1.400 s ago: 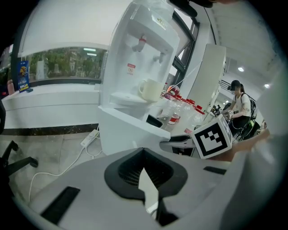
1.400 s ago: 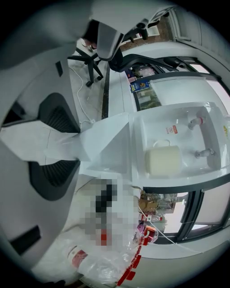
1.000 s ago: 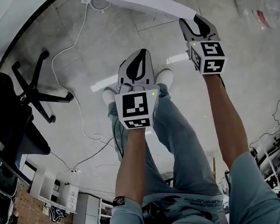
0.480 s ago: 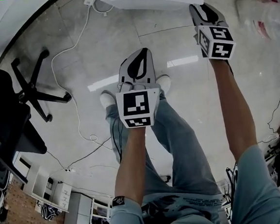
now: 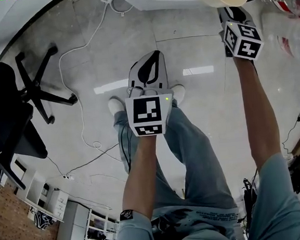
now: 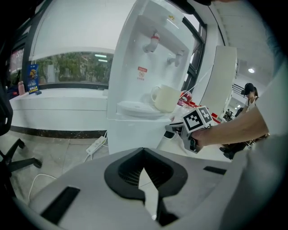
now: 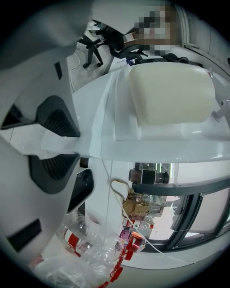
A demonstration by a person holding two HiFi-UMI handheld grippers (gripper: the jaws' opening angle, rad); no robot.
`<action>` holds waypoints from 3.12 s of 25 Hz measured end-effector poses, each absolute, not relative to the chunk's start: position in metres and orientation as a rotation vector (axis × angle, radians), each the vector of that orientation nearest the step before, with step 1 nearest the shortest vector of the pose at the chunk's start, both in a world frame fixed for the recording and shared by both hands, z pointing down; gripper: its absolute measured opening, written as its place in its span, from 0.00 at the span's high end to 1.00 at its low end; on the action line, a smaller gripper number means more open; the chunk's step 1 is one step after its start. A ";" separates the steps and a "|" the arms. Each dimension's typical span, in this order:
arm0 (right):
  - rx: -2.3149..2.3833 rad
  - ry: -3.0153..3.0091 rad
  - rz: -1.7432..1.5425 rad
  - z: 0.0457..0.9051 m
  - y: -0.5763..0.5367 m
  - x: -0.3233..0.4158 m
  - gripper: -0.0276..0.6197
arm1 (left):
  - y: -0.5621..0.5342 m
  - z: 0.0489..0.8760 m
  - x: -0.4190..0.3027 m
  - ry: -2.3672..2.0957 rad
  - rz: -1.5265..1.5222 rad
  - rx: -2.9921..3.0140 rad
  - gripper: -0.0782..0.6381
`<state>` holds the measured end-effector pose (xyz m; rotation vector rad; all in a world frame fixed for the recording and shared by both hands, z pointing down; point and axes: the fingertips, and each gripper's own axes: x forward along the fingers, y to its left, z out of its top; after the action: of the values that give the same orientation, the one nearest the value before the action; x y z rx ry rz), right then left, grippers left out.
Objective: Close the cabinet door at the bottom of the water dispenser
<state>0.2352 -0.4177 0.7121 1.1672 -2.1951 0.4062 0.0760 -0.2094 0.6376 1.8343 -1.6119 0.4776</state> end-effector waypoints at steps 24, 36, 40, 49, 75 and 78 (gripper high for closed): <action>1.246 -2.276 0.525 0.647 -0.319 0.241 0.84 | -0.192 0.592 0.092 -1.589 0.464 1.898 0.88; 1.195 -2.482 0.455 0.529 -0.226 0.183 0.90 | -0.168 0.514 0.077 -1.641 0.322 1.996 0.88; 1.225 -2.530 0.486 0.484 -0.199 0.165 0.91 | -0.157 0.471 0.067 -1.659 0.295 2.045 0.88; 1.297 -2.611 0.420 0.362 -0.169 0.132 0.91 | -0.136 0.359 0.023 -1.817 0.247 2.132 0.88; 1.240 -2.821 0.120 0.075 -0.109 0.073 0.91 | -0.074 0.086 -0.048 -2.099 0.106 2.208 0.88; 1.242 -2.820 0.089 0.065 -0.104 0.071 0.91 | -0.073 0.073 -0.048 -2.098 0.091 2.243 0.88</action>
<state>0.0707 -0.1035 0.0648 1.2419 -2.8200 0.0893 -0.0482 -0.0734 0.0728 2.2432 -2.0983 0.0913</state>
